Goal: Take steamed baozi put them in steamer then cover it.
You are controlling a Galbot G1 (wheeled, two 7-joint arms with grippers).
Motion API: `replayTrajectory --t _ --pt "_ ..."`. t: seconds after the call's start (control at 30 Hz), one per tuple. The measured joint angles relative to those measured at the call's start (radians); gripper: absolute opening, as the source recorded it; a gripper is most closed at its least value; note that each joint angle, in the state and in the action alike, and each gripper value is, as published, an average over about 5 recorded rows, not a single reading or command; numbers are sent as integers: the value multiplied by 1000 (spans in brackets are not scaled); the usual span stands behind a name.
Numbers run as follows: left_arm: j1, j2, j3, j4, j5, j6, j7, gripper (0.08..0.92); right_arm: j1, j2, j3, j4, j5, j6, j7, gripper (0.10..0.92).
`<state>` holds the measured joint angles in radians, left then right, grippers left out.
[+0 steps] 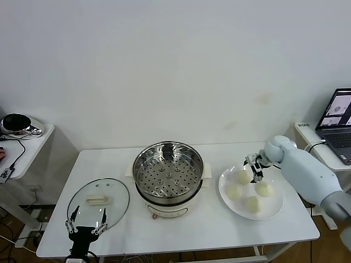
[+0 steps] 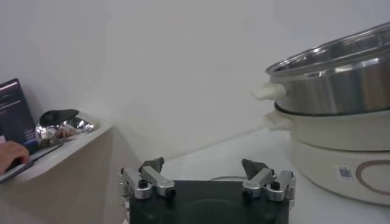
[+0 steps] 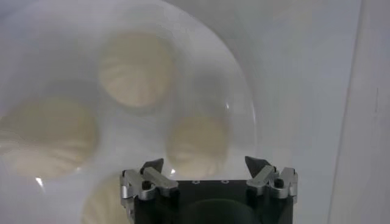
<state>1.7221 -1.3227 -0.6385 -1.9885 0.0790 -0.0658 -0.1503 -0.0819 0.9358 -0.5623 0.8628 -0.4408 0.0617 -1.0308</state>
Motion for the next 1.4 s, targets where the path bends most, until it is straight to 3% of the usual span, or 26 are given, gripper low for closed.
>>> replayTrajectory --t 0.17,0.47,0.63,0.97,1.4 --pt "-2 2 -1 6 -1 -4 -1 823 -2 15 -6 -14 -8 -1 -1 770" --pt "-2 0 -2 8 -1 -10 -3 823 -4 11 -9 -17 -17 -1 -3 549" --pt "-1 0 -2 8 -2 -13 -3 823 2 -3 -16 -3 -13 0 -4 503" --pt "-5 7 -2 6 -4 -13 -4 823 85 -80 -76 102 75 -6 -18 496" --pt "-4 27 6 6 -61 -9 3 823 465 -123 -328 308 368 -1 3 501"
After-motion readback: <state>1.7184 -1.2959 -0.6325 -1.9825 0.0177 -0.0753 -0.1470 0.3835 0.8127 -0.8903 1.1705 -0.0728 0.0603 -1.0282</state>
